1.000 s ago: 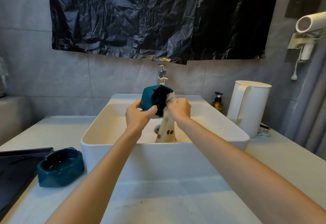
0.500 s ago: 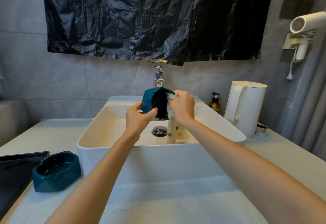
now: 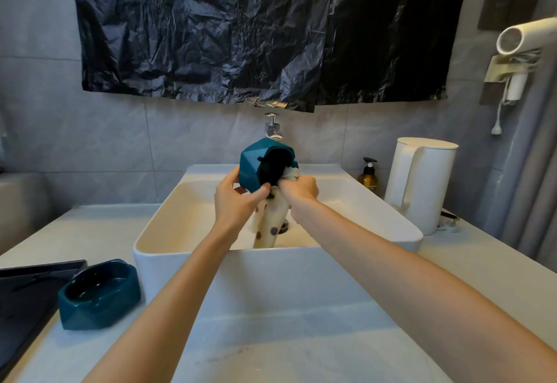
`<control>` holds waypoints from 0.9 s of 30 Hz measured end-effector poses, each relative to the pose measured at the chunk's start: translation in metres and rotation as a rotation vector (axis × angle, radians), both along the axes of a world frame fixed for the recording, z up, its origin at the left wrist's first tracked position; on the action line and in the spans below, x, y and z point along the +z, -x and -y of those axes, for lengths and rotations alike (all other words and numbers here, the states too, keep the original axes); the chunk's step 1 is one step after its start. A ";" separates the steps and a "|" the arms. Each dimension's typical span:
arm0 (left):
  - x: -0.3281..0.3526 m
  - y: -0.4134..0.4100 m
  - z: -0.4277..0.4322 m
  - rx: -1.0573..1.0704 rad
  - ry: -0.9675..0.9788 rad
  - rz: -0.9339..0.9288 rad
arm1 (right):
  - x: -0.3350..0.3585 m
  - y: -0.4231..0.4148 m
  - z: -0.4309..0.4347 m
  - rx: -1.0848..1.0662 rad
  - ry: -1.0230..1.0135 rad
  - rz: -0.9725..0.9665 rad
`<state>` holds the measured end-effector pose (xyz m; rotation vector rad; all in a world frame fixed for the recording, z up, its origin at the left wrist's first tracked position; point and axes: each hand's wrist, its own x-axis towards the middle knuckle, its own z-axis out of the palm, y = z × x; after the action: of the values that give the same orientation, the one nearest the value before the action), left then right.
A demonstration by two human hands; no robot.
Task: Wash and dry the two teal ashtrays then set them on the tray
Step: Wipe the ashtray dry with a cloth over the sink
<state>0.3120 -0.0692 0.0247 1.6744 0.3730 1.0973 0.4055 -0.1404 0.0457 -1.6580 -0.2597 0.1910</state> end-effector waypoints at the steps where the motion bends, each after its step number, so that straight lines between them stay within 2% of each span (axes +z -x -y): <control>1: 0.000 -0.001 0.002 -0.040 -0.013 -0.023 | 0.001 -0.004 0.003 -0.016 0.025 0.028; 4: 0.002 -0.002 0.005 -0.120 0.009 -0.104 | 0.006 -0.016 0.012 -0.056 0.129 0.163; 8: 0.003 -0.001 0.003 -0.151 0.097 -0.055 | 0.022 -0.029 0.026 -0.121 0.409 0.644; 11: 0.001 -0.004 0.004 -0.178 0.059 -0.108 | 0.032 -0.031 0.029 -0.098 0.675 1.027; 14: 0.002 -0.006 0.005 -0.174 0.102 -0.144 | 0.032 -0.030 0.025 -0.055 0.712 1.170; 17: 0.003 -0.005 0.004 -0.143 0.186 -0.111 | 0.023 -0.029 0.023 -0.082 0.518 1.108; 21: 0.004 -0.004 0.001 -0.096 0.277 -0.086 | 0.013 -0.015 0.020 -0.121 0.175 0.743; 24: 0.004 -0.004 0.000 -0.032 0.284 -0.060 | 0.009 -0.005 0.013 -0.155 0.113 0.536; 27: 0.002 -0.002 0.000 0.005 0.240 -0.056 | 0.004 -0.001 0.007 -0.162 0.063 0.449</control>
<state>0.3141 -0.0696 0.0267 1.4940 0.5243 0.9696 0.4060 -0.1475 0.0494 -1.7627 -0.4577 -0.3022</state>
